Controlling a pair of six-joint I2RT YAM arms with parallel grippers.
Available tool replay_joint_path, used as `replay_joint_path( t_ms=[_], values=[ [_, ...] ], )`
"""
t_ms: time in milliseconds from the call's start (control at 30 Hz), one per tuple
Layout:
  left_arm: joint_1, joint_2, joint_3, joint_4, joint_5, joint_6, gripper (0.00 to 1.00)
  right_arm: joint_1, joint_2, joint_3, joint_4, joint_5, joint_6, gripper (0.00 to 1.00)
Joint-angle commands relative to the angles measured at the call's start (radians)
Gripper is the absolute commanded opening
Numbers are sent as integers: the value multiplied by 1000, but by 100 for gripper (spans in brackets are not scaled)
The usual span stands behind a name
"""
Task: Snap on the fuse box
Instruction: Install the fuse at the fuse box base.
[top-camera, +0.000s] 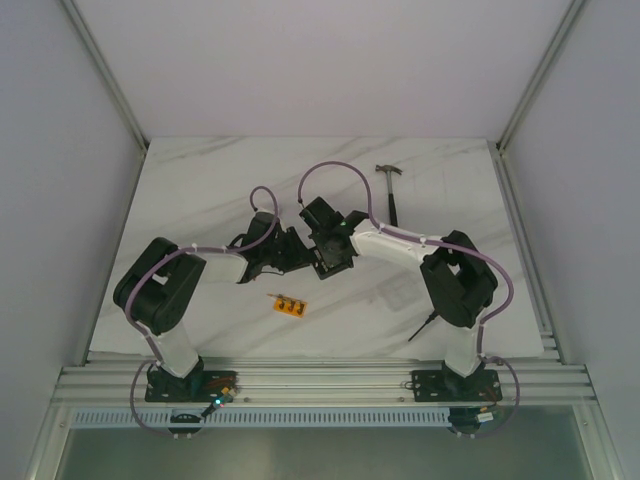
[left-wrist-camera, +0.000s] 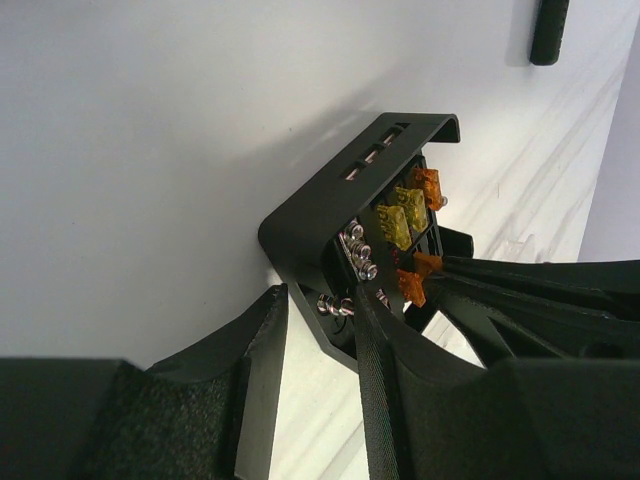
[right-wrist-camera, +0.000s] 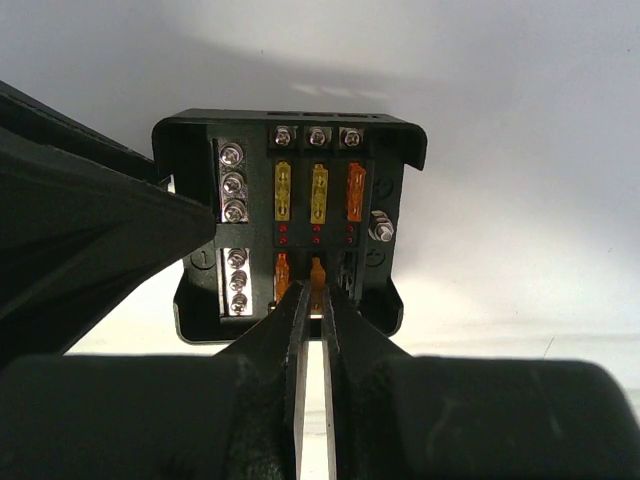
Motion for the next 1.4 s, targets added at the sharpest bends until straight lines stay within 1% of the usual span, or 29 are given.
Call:
replay_joint_path(
  t_ms=[0, 233, 367, 600, 700, 767, 867, 967, 1133, 1167, 1267, 1367],
  values=[
    [-1, -5, -37, -100, -35, 15, 41, 12, 64, -55, -126, -48, 45, 0],
    [-2, -7, -40, -100, -35, 16, 41, 1, 159, -13, -109, -24, 25, 0],
    [-4, -13, -47, -100, -33, 22, 41, -5, 168, 5, -103, -26, 22, 0],
    [-11, -68, -72, -100, -33, 26, 42, 26, 80, 0, -141, -85, 72, 0],
    [-12, -86, -82, -100, -26, 29, 42, 40, 50, -13, -144, -87, 104, 1],
    [-18, -89, -86, -100, -18, 29, 42, 45, 35, -15, -141, -73, 123, 5],
    [-28, -100, -90, -100, -21, 27, 44, 46, 18, -7, -140, -42, 142, 7],
    [-34, -116, -93, -100, -29, 24, 45, 46, -5, 14, -139, -16, 153, 14],
    [-34, -140, -104, -107, -41, 21, 47, 44, -50, 40, -139, 7, 161, 28],
    [-34, -143, -104, -111, -44, 21, 48, 43, -58, 42, -140, 6, 161, 30],
    [-37, -151, -103, -125, -40, 20, 48, 35, -73, 45, -149, -3, 157, 31],
    [-46, -161, -104, -136, -43, 17, 49, 14, -82, 39, -140, -47, 147, 30]
  ],
)
